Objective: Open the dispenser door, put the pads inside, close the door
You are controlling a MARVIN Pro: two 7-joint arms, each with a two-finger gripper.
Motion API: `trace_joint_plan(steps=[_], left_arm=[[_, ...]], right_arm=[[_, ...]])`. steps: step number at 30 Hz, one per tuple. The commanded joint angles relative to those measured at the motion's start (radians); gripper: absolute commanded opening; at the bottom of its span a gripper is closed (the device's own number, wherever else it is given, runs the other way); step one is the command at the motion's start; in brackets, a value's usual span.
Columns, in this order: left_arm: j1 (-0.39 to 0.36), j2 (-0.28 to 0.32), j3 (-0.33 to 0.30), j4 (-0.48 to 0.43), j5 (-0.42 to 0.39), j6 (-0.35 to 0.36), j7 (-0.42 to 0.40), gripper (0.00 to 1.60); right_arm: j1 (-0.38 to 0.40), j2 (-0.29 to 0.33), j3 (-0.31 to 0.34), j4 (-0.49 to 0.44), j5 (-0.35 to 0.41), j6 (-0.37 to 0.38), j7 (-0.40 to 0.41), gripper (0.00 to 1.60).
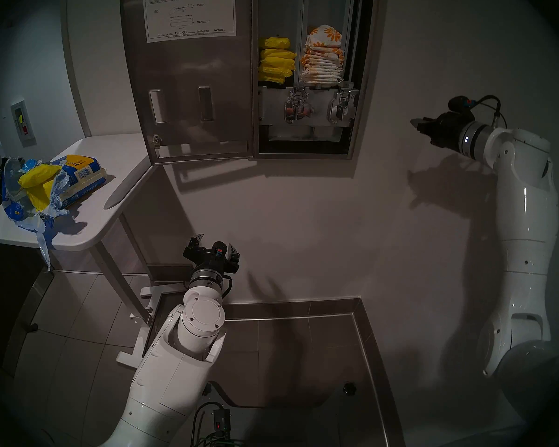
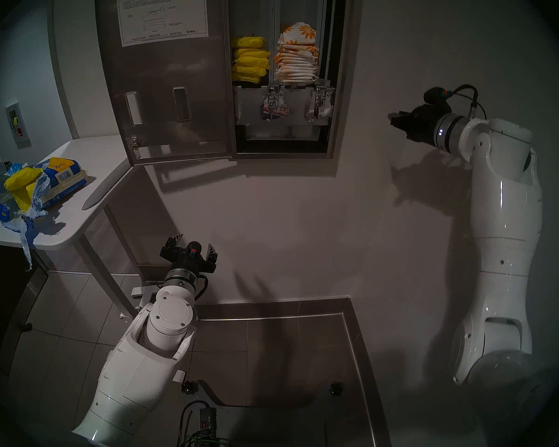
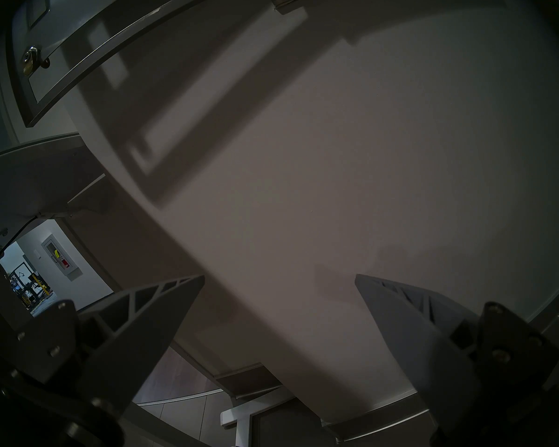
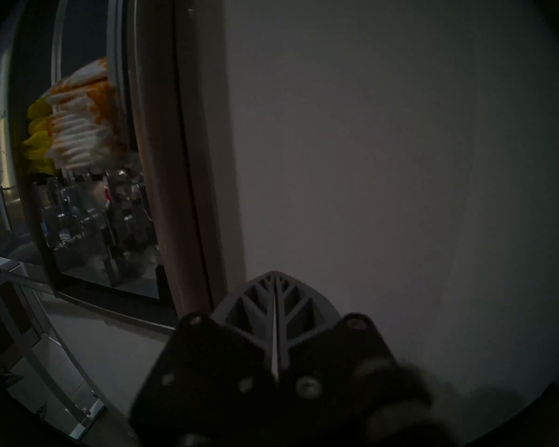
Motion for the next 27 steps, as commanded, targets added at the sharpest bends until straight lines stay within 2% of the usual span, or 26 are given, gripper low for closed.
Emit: trace_joint_plan(steps=[1,11,27], left_arm=[[-0.025,0.000,-0.003,-0.035,0.002,-0.008,0.001,1.60],[-0.025,0.000,-0.002,-0.036,0.002,-0.008,0.001,1.60],[-0.025,0.001,-0.002,-0.036,0.001,-0.008,0.001,1.60]], right_arm=[[-0.105,-0.041,0.058,-0.074,0.018,-0.008,-0.005,0.00],[-0.221,-0.070,0.091,-0.113,0.057,-0.002,0.041,0.00],[-0.282,-0.108,0.089,-0.127,0.069,0.017,0.051,0.00]])
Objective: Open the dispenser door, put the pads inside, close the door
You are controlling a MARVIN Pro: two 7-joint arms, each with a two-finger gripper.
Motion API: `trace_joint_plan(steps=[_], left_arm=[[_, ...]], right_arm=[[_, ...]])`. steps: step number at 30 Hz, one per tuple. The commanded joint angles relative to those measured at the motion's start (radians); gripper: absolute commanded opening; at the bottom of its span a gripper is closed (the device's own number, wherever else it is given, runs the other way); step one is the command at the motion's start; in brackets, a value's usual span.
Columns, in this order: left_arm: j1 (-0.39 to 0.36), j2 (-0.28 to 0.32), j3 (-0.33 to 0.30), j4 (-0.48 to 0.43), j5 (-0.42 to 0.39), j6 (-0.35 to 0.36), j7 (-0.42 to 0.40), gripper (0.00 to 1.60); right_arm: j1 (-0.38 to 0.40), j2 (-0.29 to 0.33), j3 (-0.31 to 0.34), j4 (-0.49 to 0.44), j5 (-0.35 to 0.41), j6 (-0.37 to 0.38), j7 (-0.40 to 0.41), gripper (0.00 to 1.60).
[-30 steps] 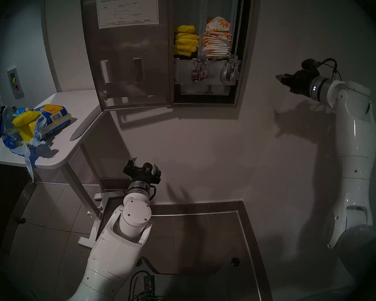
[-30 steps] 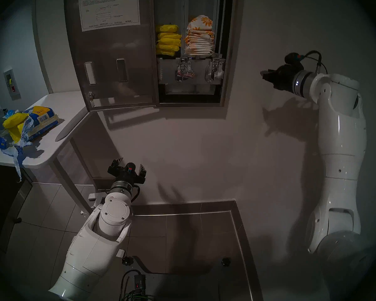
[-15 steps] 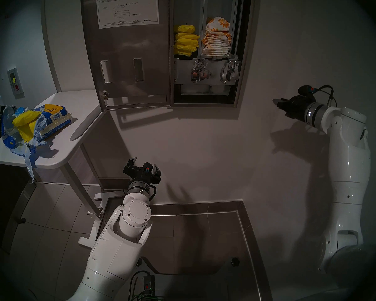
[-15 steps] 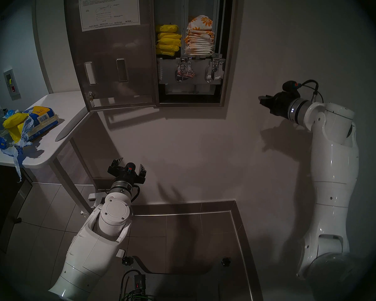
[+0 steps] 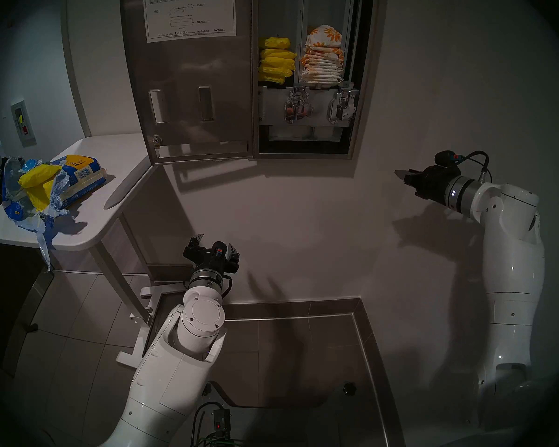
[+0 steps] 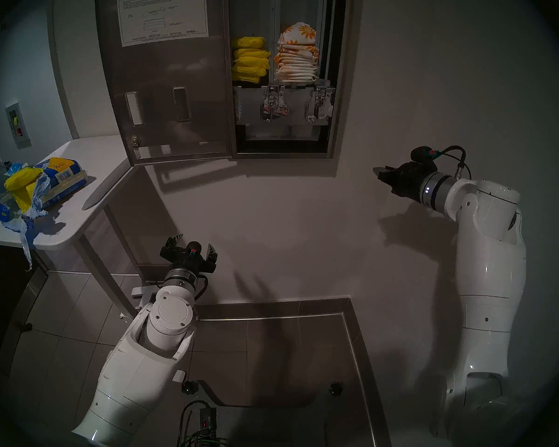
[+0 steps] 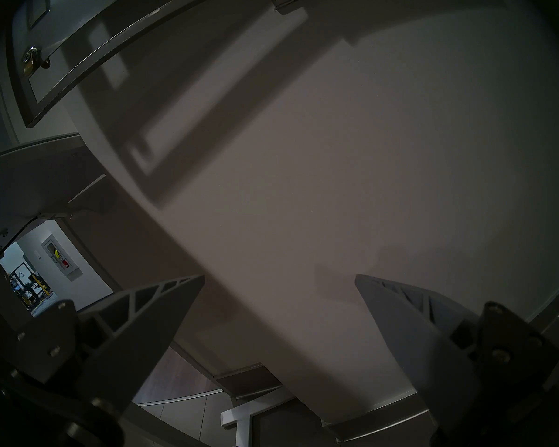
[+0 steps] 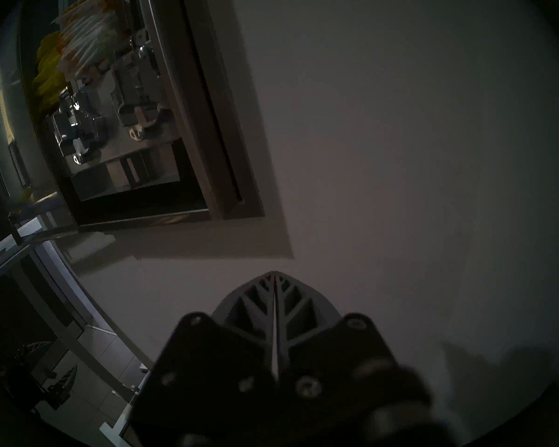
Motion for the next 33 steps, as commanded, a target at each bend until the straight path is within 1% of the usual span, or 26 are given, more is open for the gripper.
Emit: trace_joint_plan(steps=[1,13,14,15,16,17,31,33], left_arm=[[-0.025,0.000,-0.002,-0.035,0.002,-0.008,0.001,1.60],[-0.025,0.000,-0.002,-0.035,0.002,-0.008,0.002,1.60],[-0.025,0.000,-0.002,-0.035,0.002,-0.008,0.002,1.60],[-0.025,0.000,-0.002,-0.035,0.002,-0.008,0.002,1.60],[-0.025,0.000,-0.002,-0.035,0.002,-0.008,0.002,1.60],[-0.025,0.000,-0.002,-0.035,0.002,-0.008,0.002,1.60],[-0.025,0.000,-0.002,-0.035,0.002,-0.008,0.002,1.60],[-0.032,0.019,0.018,-0.031,0.028,-0.017,-0.003,1.60]], right_arm=[[0.004,-0.020,-0.006,-0.035,0.011,0.011,0.001,0.00],[0.007,-0.040,-0.022,-0.040,0.004,0.028,-0.010,0.00],[0.011,-0.031,-0.031,-0.044,-0.007,0.052,-0.022,0.00],[0.014,-0.028,-0.035,-0.042,-0.008,0.054,-0.021,0.00],[0.017,-0.038,-0.031,-0.041,-0.009,0.056,-0.032,0.00],[0.017,-0.038,-0.031,-0.042,-0.008,0.056,-0.033,0.52],[0.018,-0.039,-0.036,-0.045,-0.004,0.056,-0.051,0.52],[0.018,-0.039,-0.036,-0.045,-0.003,0.056,-0.052,0.52]])
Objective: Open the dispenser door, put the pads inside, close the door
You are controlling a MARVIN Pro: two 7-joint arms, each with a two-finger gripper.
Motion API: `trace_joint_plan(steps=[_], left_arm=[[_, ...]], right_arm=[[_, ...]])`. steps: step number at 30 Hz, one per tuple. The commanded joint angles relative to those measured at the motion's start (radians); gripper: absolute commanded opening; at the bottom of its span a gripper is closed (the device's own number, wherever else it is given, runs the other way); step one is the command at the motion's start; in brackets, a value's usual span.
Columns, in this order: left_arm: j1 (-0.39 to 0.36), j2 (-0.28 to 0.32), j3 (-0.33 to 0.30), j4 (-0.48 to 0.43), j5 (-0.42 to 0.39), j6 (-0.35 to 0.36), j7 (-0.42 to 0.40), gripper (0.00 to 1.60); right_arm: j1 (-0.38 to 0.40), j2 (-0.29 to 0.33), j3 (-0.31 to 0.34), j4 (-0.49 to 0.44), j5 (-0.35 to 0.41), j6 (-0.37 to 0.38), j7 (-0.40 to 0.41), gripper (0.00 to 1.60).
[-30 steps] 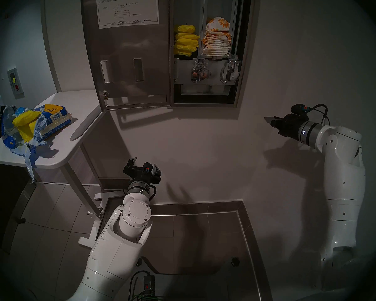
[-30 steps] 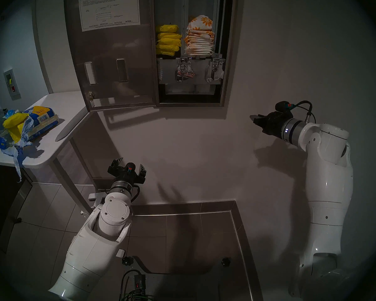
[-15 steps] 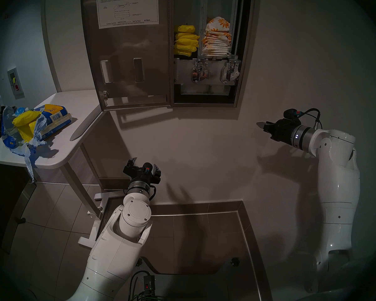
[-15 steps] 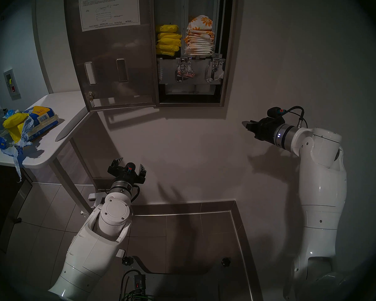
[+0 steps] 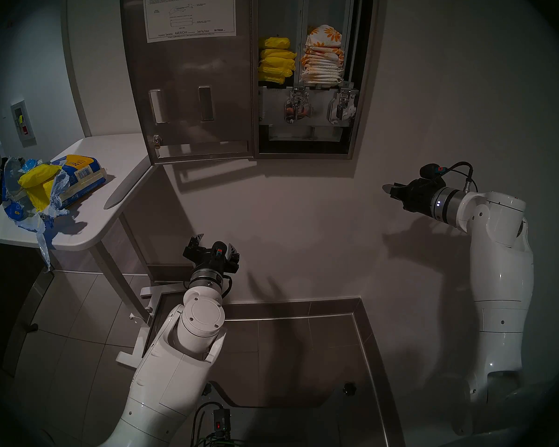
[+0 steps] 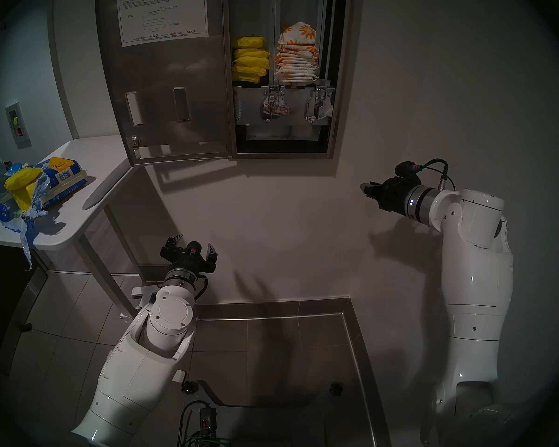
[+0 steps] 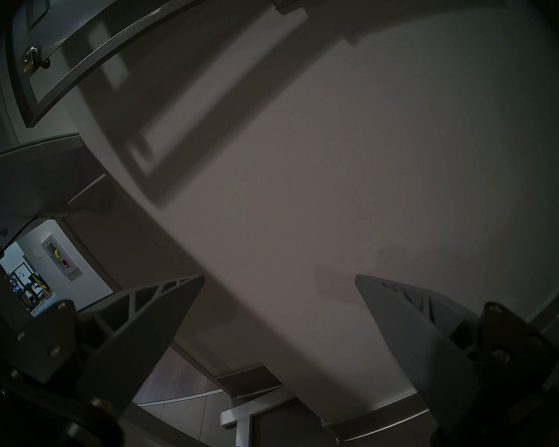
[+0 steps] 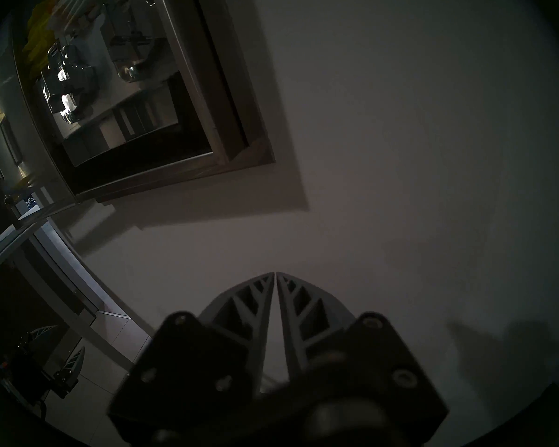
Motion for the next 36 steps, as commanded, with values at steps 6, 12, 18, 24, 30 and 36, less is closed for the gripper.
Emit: trace_joint_plan(steps=[6,12,18,24,30,36], left_arm=[[-0.067,0.063,0.039,-0.086,0.039,-0.042,-0.047,1.60],[-0.089,0.129,0.022,-0.159,0.077,-0.056,-0.076,1.60],[-0.088,0.190,-0.012,-0.209,0.112,-0.084,-0.087,1.60],[-0.065,0.252,-0.064,-0.276,0.137,-0.133,-0.096,1.60],[-0.051,0.286,-0.125,-0.340,0.139,-0.170,-0.090,1.60],[-0.010,0.311,-0.200,-0.414,0.129,-0.199,-0.076,1.60]], right_arm=[[0.030,0.006,0.002,-0.030,0.012,-0.003,0.002,0.52],[0.029,0.007,0.002,-0.029,0.014,-0.003,0.001,0.52],[0.029,0.007,0.002,-0.028,0.015,-0.003,0.003,0.52],[0.028,0.008,0.002,-0.028,0.016,-0.003,0.003,0.52],[0.028,0.008,0.002,-0.027,0.017,-0.003,0.004,0.52],[0.028,0.009,0.002,-0.027,0.017,-0.003,0.005,0.52]])
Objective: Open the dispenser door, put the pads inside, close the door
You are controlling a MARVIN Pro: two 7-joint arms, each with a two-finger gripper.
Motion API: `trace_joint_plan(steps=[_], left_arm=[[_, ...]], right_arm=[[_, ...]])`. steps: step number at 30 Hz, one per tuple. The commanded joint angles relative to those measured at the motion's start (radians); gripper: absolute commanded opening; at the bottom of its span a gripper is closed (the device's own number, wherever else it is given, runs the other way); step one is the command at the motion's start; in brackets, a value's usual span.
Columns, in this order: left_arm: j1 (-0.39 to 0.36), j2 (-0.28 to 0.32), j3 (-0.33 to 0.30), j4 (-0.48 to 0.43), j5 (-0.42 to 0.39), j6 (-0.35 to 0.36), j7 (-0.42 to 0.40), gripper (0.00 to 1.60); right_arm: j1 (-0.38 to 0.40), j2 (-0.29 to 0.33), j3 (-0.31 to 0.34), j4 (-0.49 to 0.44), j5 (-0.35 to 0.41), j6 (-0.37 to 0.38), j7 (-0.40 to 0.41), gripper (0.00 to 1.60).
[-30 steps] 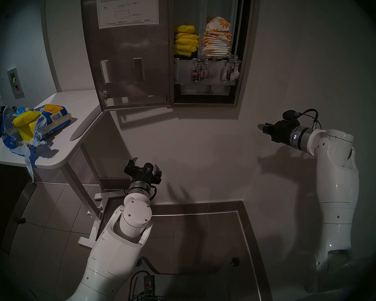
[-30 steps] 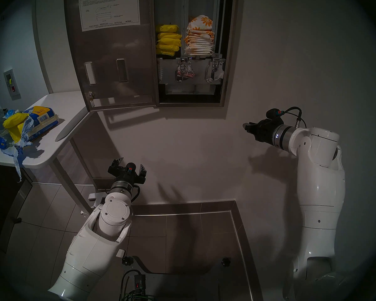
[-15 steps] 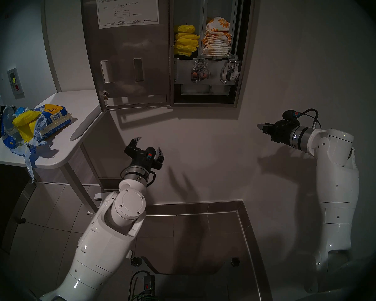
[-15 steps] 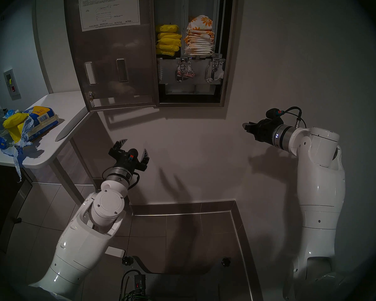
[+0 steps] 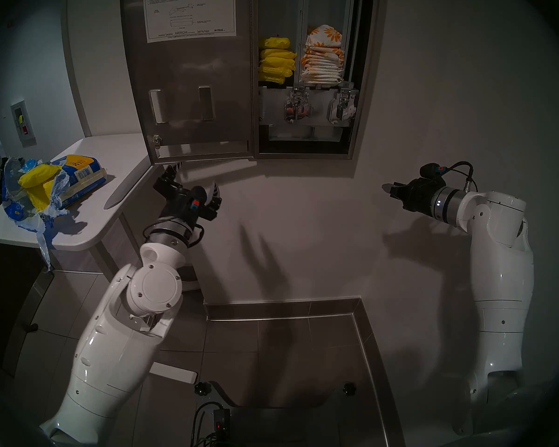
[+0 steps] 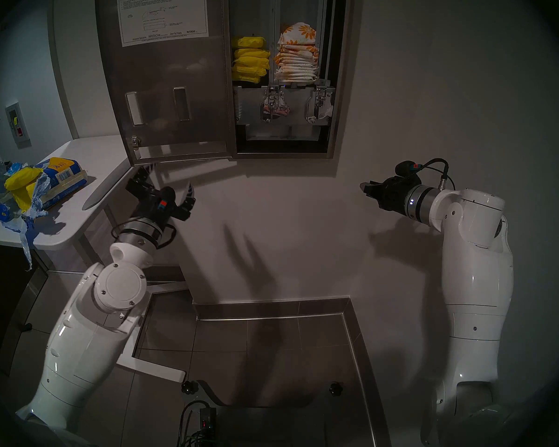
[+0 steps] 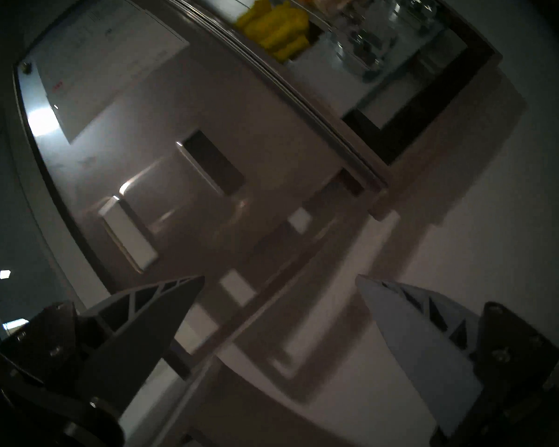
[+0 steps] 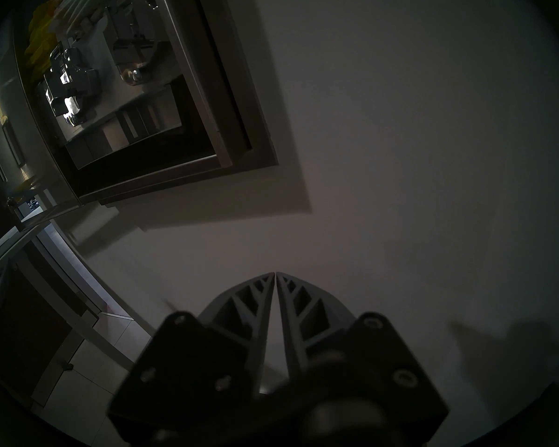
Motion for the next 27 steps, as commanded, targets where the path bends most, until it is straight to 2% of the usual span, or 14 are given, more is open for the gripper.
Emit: trace_joint_plan(steps=[1,5,6,7,8,11,13,17,21,27], left_arm=[[0.028,0.043,-0.078,-0.108,-0.009,-0.048,0.018,1.60],[0.088,0.057,-0.114,-0.177,-0.031,-0.038,-0.008,1.60],[0.080,0.057,-0.114,-0.156,-0.032,-0.056,-0.003,1.60],[0.106,0.061,-0.126,-0.195,-0.041,-0.035,-0.018,1.60],[0.103,0.063,-0.128,-0.184,-0.044,-0.046,-0.016,1.60],[0.140,0.071,-0.151,-0.230,-0.064,-0.023,-0.040,1.60],[0.129,0.108,-0.147,-0.231,-0.034,0.036,-0.092,1.60],[0.091,0.170,-0.141,-0.203,0.003,0.036,-0.159,1.60],[0.127,0.209,-0.195,-0.250,0.005,0.027,-0.207,1.60],[0.218,0.250,-0.333,-0.317,0.005,-0.003,-0.248,1.60]], right_arm=[[0.029,0.007,0.003,-0.028,0.003,-0.003,0.002,0.52],[0.029,0.007,0.002,-0.029,0.003,-0.003,0.001,0.52],[0.029,0.007,0.002,-0.029,0.003,-0.003,0.001,0.52],[0.030,0.007,0.002,-0.030,0.003,-0.003,0.001,0.52],[0.030,0.007,0.002,-0.030,0.003,-0.003,0.001,0.52],[0.030,0.007,0.002,-0.030,0.003,-0.003,0.000,0.52],[0.030,0.007,0.003,-0.032,0.003,-0.003,-0.001,0.52],[0.030,0.007,0.003,-0.031,0.003,-0.003,-0.001,0.52],[0.030,0.007,0.002,-0.030,0.004,-0.003,0.000,0.52],[0.029,0.008,0.002,-0.029,0.004,-0.003,0.001,0.52]])
